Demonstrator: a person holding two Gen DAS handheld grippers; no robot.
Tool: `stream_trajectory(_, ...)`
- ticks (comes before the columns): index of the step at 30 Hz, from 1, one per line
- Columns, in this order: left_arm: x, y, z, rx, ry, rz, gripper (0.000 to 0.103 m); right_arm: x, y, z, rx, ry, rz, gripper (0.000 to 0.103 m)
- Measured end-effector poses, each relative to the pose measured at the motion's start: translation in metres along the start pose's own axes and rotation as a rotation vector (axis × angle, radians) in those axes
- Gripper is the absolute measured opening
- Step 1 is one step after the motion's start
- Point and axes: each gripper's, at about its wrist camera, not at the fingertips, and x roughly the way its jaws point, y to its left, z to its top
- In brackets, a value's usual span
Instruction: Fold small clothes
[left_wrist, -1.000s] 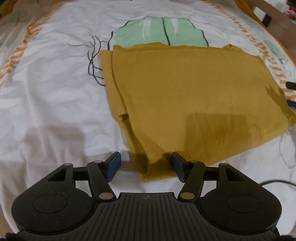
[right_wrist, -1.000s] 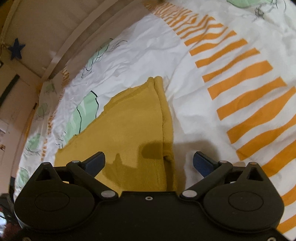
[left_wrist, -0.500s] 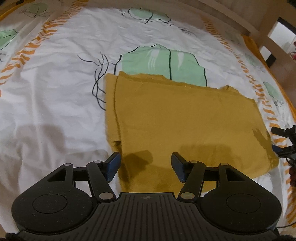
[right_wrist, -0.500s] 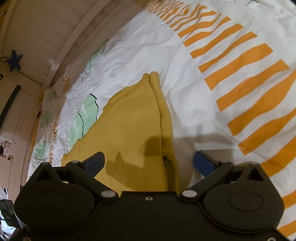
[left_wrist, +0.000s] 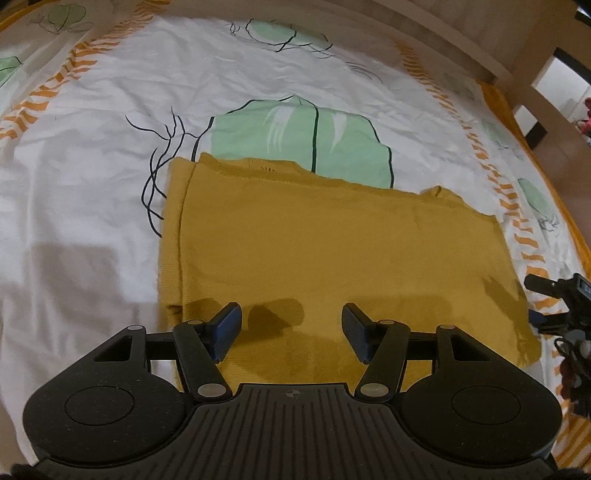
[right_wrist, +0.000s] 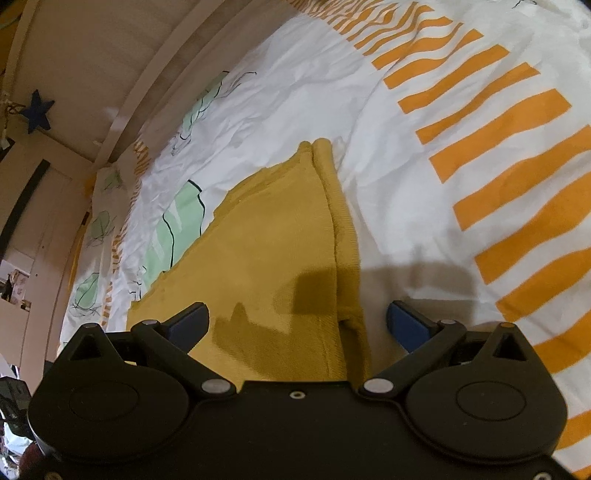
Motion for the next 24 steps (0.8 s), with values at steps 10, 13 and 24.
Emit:
stream_trajectory(10,0.018,-0.022,0.004,-0.040,0.013,0.022,0.058,0.003,0.002,0.004,-0.025,0.046,0.028,0.103)
stream_trajectory(13,0.026,-0.037,0.015,-0.053,0.000,0.017,0.058,0.003,-0.001,0.006,-0.009,0.053,0.046,0.103)
stream_trajectory(24,0.065,-0.080,0.040,-0.070,0.004,0.038,0.058,0.003,-0.009,0.009,0.015,0.070,0.098,0.103)
